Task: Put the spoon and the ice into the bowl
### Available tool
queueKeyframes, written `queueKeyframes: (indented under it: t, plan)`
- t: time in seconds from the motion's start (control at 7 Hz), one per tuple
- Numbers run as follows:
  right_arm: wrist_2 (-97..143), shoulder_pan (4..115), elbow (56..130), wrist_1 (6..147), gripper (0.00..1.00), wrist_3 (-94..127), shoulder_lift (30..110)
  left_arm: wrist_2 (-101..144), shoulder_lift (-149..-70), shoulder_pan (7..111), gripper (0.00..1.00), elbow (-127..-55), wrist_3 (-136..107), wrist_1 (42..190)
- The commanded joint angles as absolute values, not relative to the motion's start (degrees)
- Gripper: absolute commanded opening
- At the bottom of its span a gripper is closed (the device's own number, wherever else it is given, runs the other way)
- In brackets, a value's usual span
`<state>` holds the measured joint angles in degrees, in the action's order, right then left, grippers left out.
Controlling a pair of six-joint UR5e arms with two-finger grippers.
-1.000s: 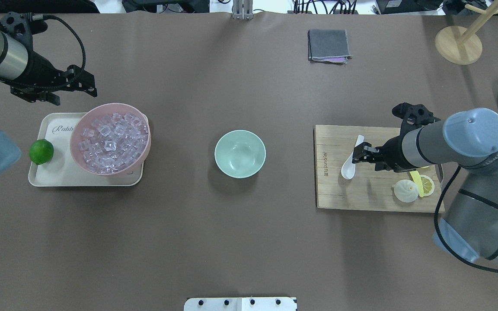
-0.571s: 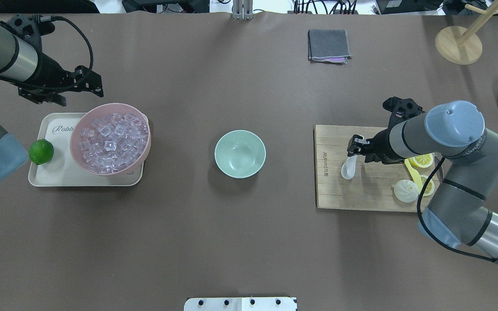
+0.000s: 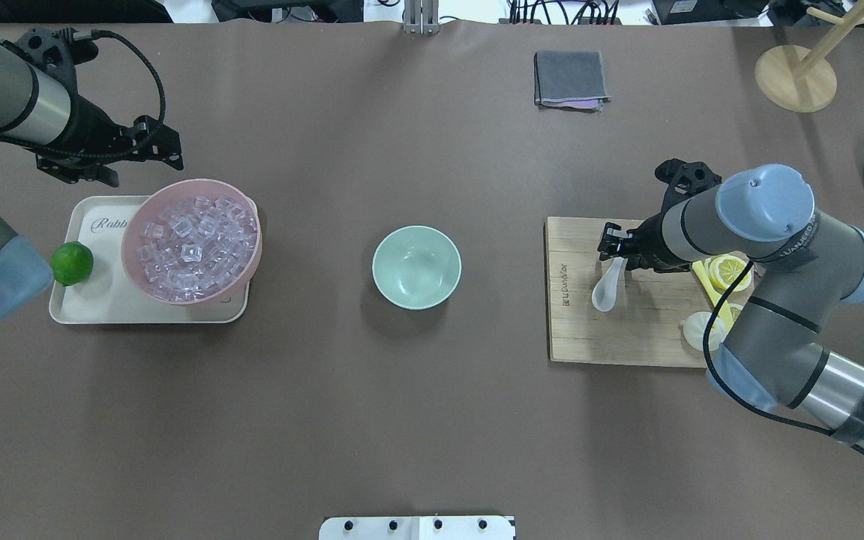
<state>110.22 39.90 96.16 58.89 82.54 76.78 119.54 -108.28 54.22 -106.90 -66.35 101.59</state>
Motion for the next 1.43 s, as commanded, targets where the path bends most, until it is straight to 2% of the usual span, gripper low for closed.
queueKeyframes:
  t: [0.0,0.14,0.57,0.86,1.29]
  plan:
    - [110.3,39.9,95.98,58.8,0.2,82.35,76.82,119.18,-108.28,54.05,0.97,-106.88,-66.53,101.6]
    - [110.65,39.99,96.32,58.71,0.0,82.35,77.08,118.74,-108.19,53.79,0.97,-106.79,-66.53,101.6]
    - [110.74,39.73,96.94,58.8,0.0,82.79,75.77,116.9,-108.37,52.38,0.97,-106.7,-66.62,101.43]
    - [110.22,39.46,96.59,62.98,0.0,88.12,69.21,112.88,-108.63,49.85,0.95,-106.7,-66.62,99.6]
    - [103.56,35.26,93.89,69.42,0.0,96.65,58.48,107.15,-108.28,45.45,0.87,-105.74,-66.44,98.96]
